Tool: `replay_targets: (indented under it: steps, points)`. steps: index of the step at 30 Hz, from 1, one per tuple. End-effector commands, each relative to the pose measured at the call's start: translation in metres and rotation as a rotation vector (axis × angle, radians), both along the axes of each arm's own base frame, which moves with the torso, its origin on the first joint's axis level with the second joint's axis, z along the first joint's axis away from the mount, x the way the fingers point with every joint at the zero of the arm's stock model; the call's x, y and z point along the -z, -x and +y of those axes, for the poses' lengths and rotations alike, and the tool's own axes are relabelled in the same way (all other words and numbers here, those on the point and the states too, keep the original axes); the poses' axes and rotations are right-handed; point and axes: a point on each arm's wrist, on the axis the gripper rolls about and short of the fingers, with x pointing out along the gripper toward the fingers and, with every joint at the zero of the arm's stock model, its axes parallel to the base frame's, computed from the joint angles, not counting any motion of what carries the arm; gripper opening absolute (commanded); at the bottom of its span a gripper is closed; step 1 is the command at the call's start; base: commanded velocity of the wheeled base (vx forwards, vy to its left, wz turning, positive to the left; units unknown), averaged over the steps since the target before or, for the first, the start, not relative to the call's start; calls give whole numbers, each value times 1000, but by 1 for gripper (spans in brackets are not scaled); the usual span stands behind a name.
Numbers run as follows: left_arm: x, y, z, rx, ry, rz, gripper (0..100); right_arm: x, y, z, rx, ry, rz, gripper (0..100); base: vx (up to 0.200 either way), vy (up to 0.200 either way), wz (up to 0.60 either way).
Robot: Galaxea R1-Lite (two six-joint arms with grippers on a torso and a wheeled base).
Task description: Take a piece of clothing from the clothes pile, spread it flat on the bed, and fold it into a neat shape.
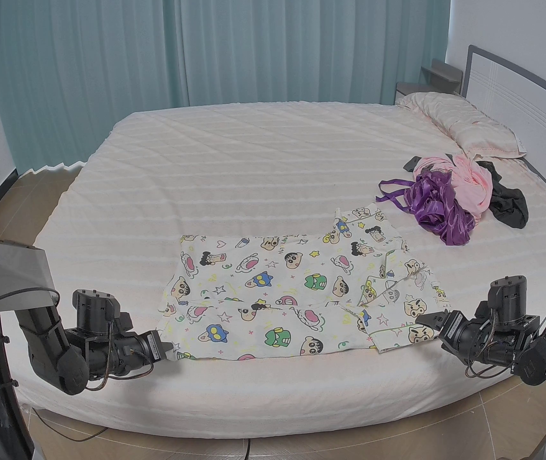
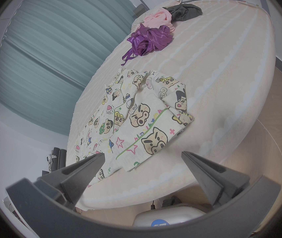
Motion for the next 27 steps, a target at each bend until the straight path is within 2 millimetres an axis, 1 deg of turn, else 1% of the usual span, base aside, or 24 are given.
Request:
replay_targets:
  steps: [1,9,15,27]
  points:
    - [-4,6,4,-19,-7,0,0,0,0,0,0,0,-1,100,0,0,0]
    - [-7,18,7,-72,-60,7,0,1,0,0,0,1,5,100,0,0,0]
    - [-12,20,8,-81,-66,-5,0,0,0,0,0,0,2,100,0,0,0]
    - [-6,28,15,-103,-123,20,0,1,1,0,0,1,5,100,0,0,0]
